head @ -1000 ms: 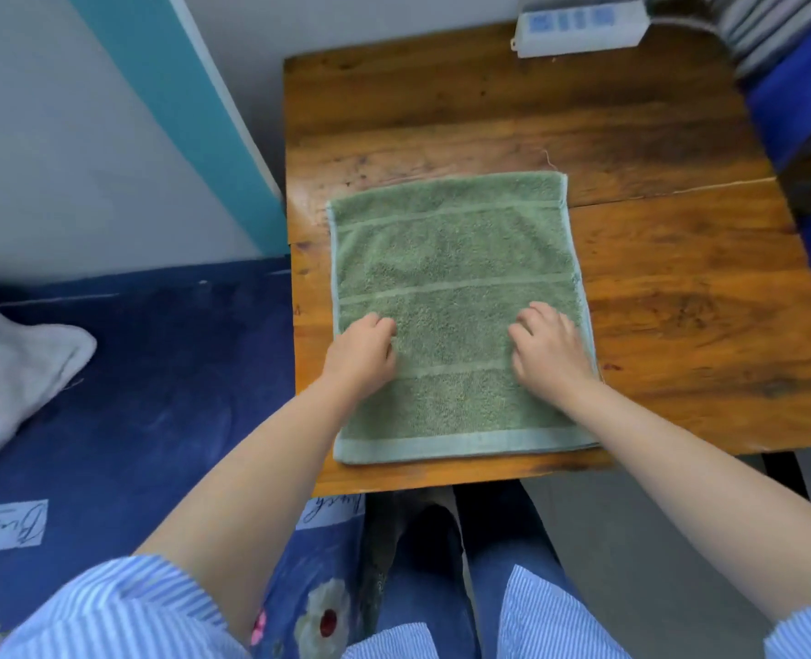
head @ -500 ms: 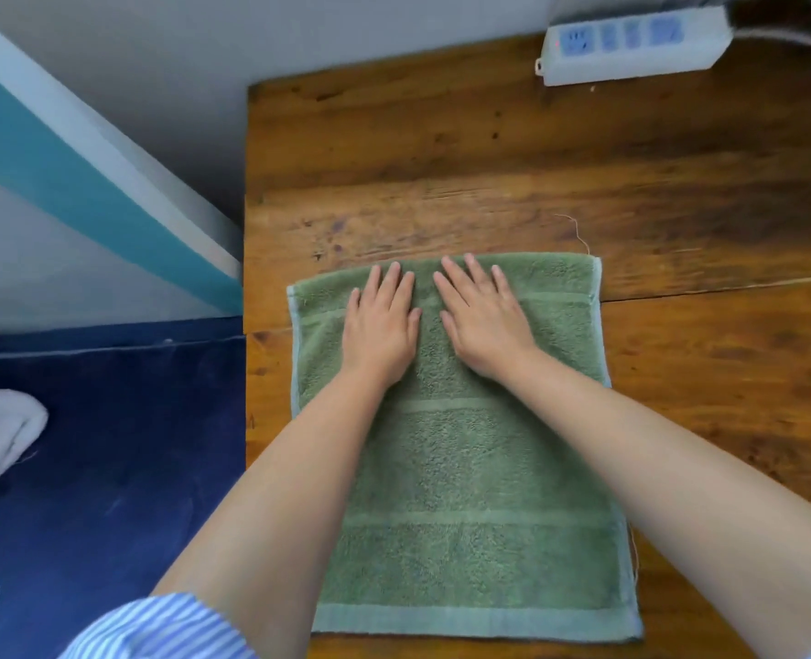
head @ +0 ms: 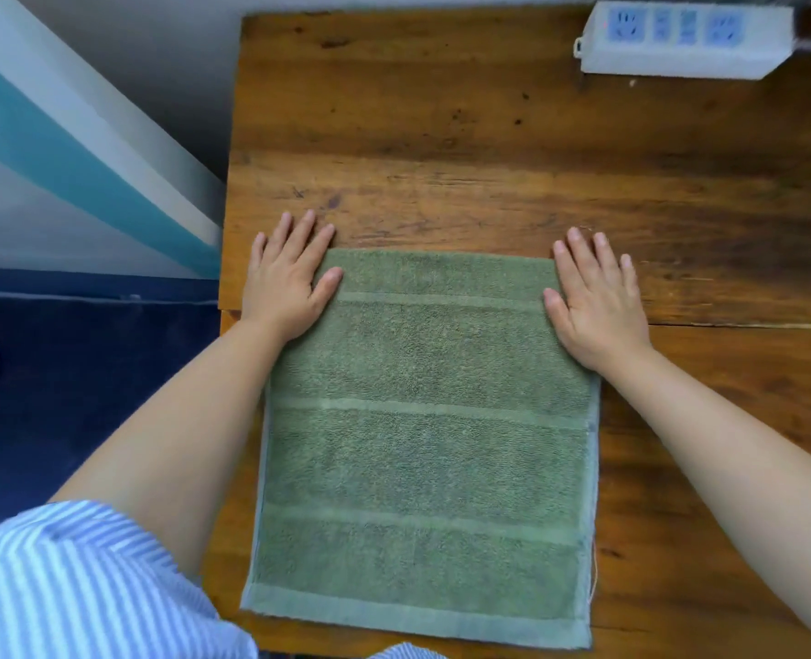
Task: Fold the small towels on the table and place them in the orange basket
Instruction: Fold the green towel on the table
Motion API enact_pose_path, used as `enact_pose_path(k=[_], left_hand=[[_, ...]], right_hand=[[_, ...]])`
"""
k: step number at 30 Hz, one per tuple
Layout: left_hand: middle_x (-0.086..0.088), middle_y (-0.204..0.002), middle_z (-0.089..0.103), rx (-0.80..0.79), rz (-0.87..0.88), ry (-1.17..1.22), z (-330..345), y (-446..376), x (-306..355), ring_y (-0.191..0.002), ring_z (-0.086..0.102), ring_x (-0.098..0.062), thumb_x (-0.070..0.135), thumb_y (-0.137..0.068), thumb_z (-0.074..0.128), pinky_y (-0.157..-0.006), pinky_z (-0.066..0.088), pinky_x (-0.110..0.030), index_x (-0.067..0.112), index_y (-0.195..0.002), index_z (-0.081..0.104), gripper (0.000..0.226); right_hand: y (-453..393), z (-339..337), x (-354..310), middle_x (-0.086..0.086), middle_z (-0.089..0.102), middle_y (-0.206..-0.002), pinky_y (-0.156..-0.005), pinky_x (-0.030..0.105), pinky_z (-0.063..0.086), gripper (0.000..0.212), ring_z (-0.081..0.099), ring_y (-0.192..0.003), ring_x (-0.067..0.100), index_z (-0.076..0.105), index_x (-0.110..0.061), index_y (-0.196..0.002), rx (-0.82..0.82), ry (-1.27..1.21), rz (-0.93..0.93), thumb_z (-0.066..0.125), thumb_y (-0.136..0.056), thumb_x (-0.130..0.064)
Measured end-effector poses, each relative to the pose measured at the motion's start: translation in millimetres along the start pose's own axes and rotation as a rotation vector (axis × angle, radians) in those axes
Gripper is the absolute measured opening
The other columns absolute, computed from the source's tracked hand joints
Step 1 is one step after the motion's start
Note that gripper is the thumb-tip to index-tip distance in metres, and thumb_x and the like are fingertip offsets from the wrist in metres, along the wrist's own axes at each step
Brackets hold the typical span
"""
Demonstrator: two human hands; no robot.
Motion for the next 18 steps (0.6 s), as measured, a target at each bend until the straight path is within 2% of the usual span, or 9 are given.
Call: enact_pose_path(k=[3,6,8,10,11,14,16,18], left_hand=[[-0.002,-0.158,0.005,-0.022,0.005,-0.022,-2.4,-4.3,-6.1,-0.147,-0.001,-0.023,0.050,-0.093,0.022,-0.117,-0.001,-0.042,0.024,-0.149,0.016,0.062],[-0.003,-0.158,0.005,-0.043,-0.002,-0.070,-5.0,-5.1,-5.2,-0.146,0.001,-0.023,0.042,-0.099,0.029,-0.117,0.001,-0.043,0.023,-0.149,0.015,0.056],[-0.011,-0.154,0.021,0.020,0.042,-0.071,-14.9,-0.2,5.5,-0.143,0.019,-0.029,0.038,-0.097,0.028,-0.114,0.014,-0.045,0.013,-0.146,0.026,0.055],[-0.019,-0.140,0.044,0.110,0.117,-0.056,-26.2,6.9,20.8,-0.128,0.041,-0.035,0.032,-0.089,0.026,-0.103,0.032,-0.046,0.002,-0.138,0.039,0.059],[-0.020,-0.136,0.048,0.122,0.118,-0.062,-28.8,9.4,24.6,-0.123,0.045,-0.036,0.027,-0.087,0.029,-0.100,0.035,-0.045,0.001,-0.137,0.040,0.057],[-0.016,-0.133,0.048,0.044,0.031,-0.097,-27.8,9.3,24.8,-0.122,0.042,-0.032,0.016,-0.089,0.046,-0.102,0.030,-0.040,0.007,-0.141,0.032,0.055],[-0.015,-0.126,0.052,0.014,0.023,-0.142,-32.3,8.5,25.2,-0.118,0.044,-0.031,0.015,-0.088,0.049,-0.100,0.030,-0.039,0.008,-0.134,0.042,0.047],[-0.015,-0.117,0.055,0.030,0.047,-0.164,-37.2,13.1,25.6,-0.112,0.046,-0.032,0.013,-0.088,0.050,-0.094,0.033,-0.038,0.006,-0.120,0.054,0.034]], right_hand=[[0.3,-1.0,1.2,0.001,-0.001,-0.157,-0.116,0.041,-0.006,0.082,-0.007,-0.145,0.022,0.007,-0.018,-0.148,-0.013,0.003,0.014,-0.003,-0.076,-0.055],[0.9,-4.9,-2.4,0.001,0.002,-0.157,-0.116,0.042,-0.004,0.069,-0.004,-0.145,0.021,0.011,-0.015,-0.148,-0.024,-0.039,0.037,0.012,-0.084,-0.041],[3.2,-19.0,-3.4,0.008,0.021,-0.154,-0.116,0.042,0.009,0.063,0.015,-0.142,0.025,0.028,-0.007,-0.142,0.064,-0.071,0.053,0.025,-0.082,-0.028],[3.6,-34.2,-5.3,0.016,0.042,-0.138,-0.107,0.042,0.024,0.060,0.035,-0.128,0.032,0.046,-0.002,-0.129,0.149,-0.030,0.061,0.033,-0.073,-0.021],[2.8,-38.3,-6.5,0.017,0.048,-0.130,-0.102,0.041,0.028,0.055,0.039,-0.121,0.034,0.049,-0.001,-0.125,0.147,0.015,0.071,0.037,-0.074,-0.019],[-3.3,-43.8,-11.3,0.016,0.055,-0.116,-0.096,0.040,0.029,0.037,0.040,-0.114,0.033,0.056,-0.004,-0.114,0.050,0.155,0.080,0.054,-0.079,-0.012],[-3.3,-47.4,-14.0,0.015,0.058,-0.108,-0.095,0.039,0.029,0.024,0.042,-0.110,0.032,0.061,-0.005,-0.101,0.003,0.217,0.058,0.054,-0.079,-0.011],[1.3,-53.8,-15.3,0.015,0.057,-0.106,-0.095,0.039,0.030,0.020,0.042,-0.109,0.033,0.064,-0.003,-0.096,0.033,0.228,0.023,0.051,-0.081,-0.008]])
Point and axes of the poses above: each hand's wrist, its own y-axis away from the middle knuckle, its own z-axis out of the palm, x = y × z, the point moved 8 cm from there along -y, towards the middle knuckle
